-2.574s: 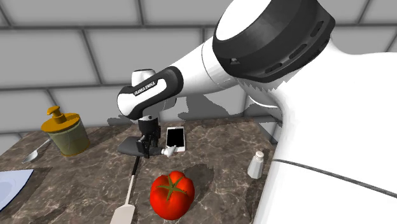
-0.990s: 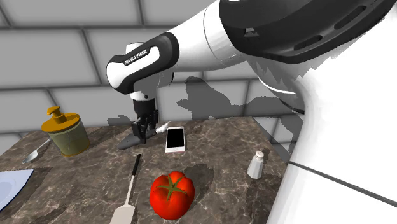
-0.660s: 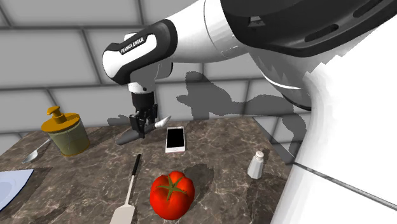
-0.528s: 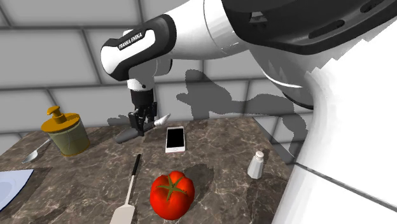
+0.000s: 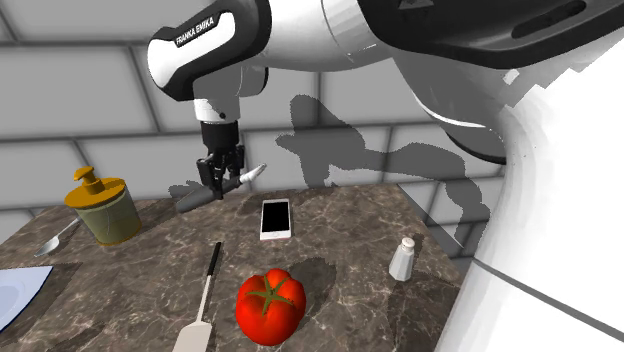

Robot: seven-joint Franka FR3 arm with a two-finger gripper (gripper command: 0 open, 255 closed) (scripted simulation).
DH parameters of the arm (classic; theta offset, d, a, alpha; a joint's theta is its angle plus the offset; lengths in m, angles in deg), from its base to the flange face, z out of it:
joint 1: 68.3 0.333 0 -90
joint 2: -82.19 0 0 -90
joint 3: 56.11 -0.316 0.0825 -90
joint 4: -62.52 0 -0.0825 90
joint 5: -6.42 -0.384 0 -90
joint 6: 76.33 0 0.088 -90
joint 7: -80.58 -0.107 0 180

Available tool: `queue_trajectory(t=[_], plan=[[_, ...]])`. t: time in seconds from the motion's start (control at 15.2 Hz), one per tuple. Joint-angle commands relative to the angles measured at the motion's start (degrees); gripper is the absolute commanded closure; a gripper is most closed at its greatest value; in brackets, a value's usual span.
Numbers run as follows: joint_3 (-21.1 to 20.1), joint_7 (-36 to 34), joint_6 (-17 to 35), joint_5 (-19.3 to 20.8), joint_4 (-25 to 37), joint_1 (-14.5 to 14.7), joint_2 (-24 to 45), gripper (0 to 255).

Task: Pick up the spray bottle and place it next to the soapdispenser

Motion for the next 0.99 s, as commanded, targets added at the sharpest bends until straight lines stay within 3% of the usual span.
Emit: queue_trajectory(t=[0.0, 0.92], plan=[[-0.76, 0.21, -1.15, -0.67, 0.74, -0.31, 0.60, 255], [-4.23, 1.69, -9.83, -4.26, 8.16, -0.65, 3.76, 255]])
